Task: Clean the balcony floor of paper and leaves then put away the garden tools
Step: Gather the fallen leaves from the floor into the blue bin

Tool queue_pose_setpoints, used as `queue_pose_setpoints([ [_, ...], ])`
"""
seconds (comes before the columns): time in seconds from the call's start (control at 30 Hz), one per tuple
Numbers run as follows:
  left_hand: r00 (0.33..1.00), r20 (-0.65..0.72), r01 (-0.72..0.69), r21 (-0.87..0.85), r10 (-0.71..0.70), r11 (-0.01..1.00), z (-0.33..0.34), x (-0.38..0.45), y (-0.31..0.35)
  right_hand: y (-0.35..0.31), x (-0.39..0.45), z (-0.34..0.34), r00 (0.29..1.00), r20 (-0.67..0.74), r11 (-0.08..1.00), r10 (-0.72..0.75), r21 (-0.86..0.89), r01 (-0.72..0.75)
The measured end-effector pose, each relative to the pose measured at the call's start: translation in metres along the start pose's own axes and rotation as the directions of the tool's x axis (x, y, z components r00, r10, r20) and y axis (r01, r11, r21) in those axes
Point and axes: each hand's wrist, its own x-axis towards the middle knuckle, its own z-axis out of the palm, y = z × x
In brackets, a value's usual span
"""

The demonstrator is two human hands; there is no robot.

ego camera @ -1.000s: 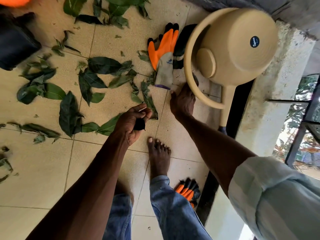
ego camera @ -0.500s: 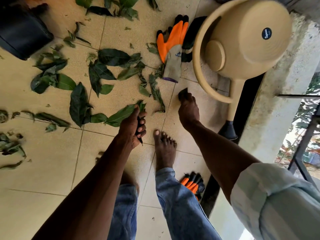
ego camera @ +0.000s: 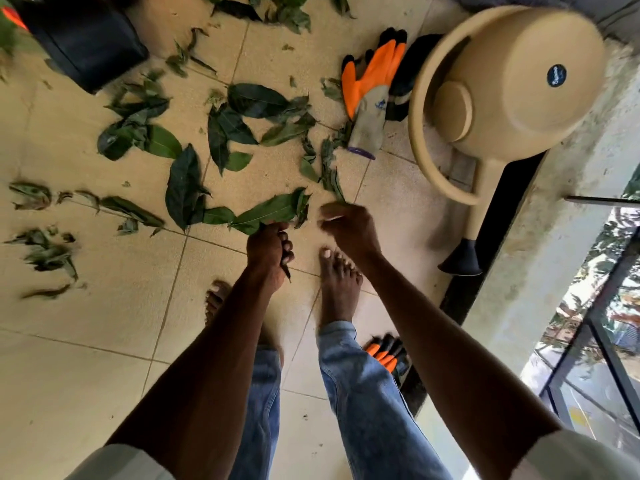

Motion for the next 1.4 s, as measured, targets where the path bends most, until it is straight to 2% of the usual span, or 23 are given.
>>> queue_pose_setpoints([
  [0.03, 1.000, -0.005, 0.003, 0.001, -0.003, 1.000, -0.006, 0.004, 0.001, 0.006, 0.009, -0.002, 0.988, -0.152, 0.990, 0.017, -0.132, -0.038],
  [0.07, 1.000, 0.002, 0.006, 0.012, -0.006, 1.000, -0.012, 0.006, 0.001, 0.013, 0.016, -0.001, 0.974, -0.227, 0.965, 0.014, -0.252, -0.073],
  [0.1, 1.000, 0.012, 0.008, 0.023, -0.008, 1.000, -0.015, 0.008, 0.001, 0.017, 0.022, 0.001, 0.974, -0.225, 0.932, -0.002, -0.354, -0.080],
  [0.17, 0.999, 0.030, 0.011, 0.032, -0.012, 0.999, -0.018, 0.011, 0.000, 0.025, 0.030, 0.011, 0.991, -0.129, 0.875, -0.041, -0.484, -0.027],
  [0.33, 0.998, 0.060, 0.010, 0.033, -0.012, 0.999, -0.020, 0.012, 0.000, 0.044, 0.027, 0.022, 0.991, -0.050, 0.747, -0.127, -0.662, 0.062],
  [0.37, 0.998, 0.066, 0.011, 0.038, -0.013, 0.999, -0.021, 0.011, 0.000, 0.046, 0.022, 0.019, 0.989, -0.093, 0.765, -0.118, -0.643, 0.030],
  [0.43, 0.998, 0.058, 0.012, 0.041, -0.015, 0.999, -0.022, 0.009, 0.002, 0.045, 0.011, 0.012, 0.964, -0.261, 0.870, -0.040, -0.484, -0.095],
  [0.5, 0.999, 0.041, 0.009, 0.040, -0.011, 0.999, -0.023, 0.008, 0.005, 0.039, 0.002, 0.005, 0.948, -0.318, 0.930, -0.019, -0.353, -0.100],
  [0.6, 1.000, 0.019, 0.009, 0.049, -0.010, 0.999, -0.020, 0.007, 0.009, 0.020, 0.005, -0.002, 0.971, -0.182, 0.852, -0.155, -0.522, 0.038],
  [0.67, 1.000, 0.014, 0.016, 0.067, -0.017, 0.998, -0.017, 0.007, 0.012, 0.006, 0.023, -0.005, 0.952, -0.077, 0.739, -0.297, -0.650, 0.178],
  [0.73, 1.000, 0.012, 0.021, 0.078, -0.022, 0.997, -0.015, 0.008, 0.015, -0.002, 0.050, -0.006, 0.930, 0.056, 0.617, -0.362, -0.733, 0.285],
  [0.77, 1.000, 0.013, 0.020, 0.078, -0.021, 0.997, -0.014, 0.010, 0.016, -0.006, 0.064, -0.004, 0.930, 0.104, 0.588, -0.353, -0.748, 0.307],
  [0.87, 1.000, 0.013, 0.016, 0.077, -0.017, 0.997, -0.014, 0.016, 0.018, -0.008, 0.089, 0.005, 0.965, 0.095, 0.678, -0.243, -0.695, 0.239],
  [0.9, 1.000, 0.010, 0.017, 0.076, -0.018, 0.997, -0.015, 0.018, 0.019, -0.006, 0.088, 0.009, 0.967, 0.084, 0.668, -0.240, -0.709, 0.227],
  [1.0, 0.999, -0.009, 0.032, 0.059, -0.031, 0.998, -0.016, 0.018, 0.019, 0.005, 0.068, 0.016, 0.951, 0.159, 0.521, -0.264, -0.806, 0.279],
  [1.03, 0.999, -0.012, 0.036, 0.052, -0.035, 0.998, -0.016, 0.018, 0.018, 0.008, 0.060, 0.017, 0.942, 0.185, 0.501, -0.281, -0.808, 0.309],
  [1.07, 0.999, -0.013, 0.040, 0.046, -0.039, 0.998, -0.016, 0.018, 0.018, 0.009, 0.054, 0.017, 0.945, 0.166, 0.541, -0.283, -0.786, 0.300],
  [1.17, 0.999, -0.019, 0.050, 0.045, -0.050, 0.998, -0.015, 0.019, 0.019, 0.004, 0.049, 0.018, 0.973, -0.046, 0.764, -0.225, -0.628, 0.147],
  [1.2, 0.998, -0.022, 0.051, 0.046, -0.050, 0.998, -0.014, 0.020, 0.020, -0.002, 0.049, 0.018, 0.971, -0.099, 0.804, -0.217, -0.582, 0.121],
  [1.27, 0.998, -0.025, 0.052, 0.042, -0.051, 0.998, -0.012, 0.020, 0.022, -0.017, 0.058, 0.017, 0.962, -0.144, 0.818, -0.234, -0.564, 0.114],
  [1.33, 0.999, -0.019, 0.052, 0.038, -0.051, 0.998, -0.009, 0.020, 0.024, -0.032, 0.075, 0.015, 0.955, -0.127, 0.779, -0.269, -0.612, 0.138],
  [1.4, 0.999, -0.013, 0.046, 0.041, -0.045, 0.998, -0.007, 0.020, 0.027, -0.043, 0.097, 0.014, 0.961, -0.118, 0.717, -0.250, -0.689, 0.102],
])
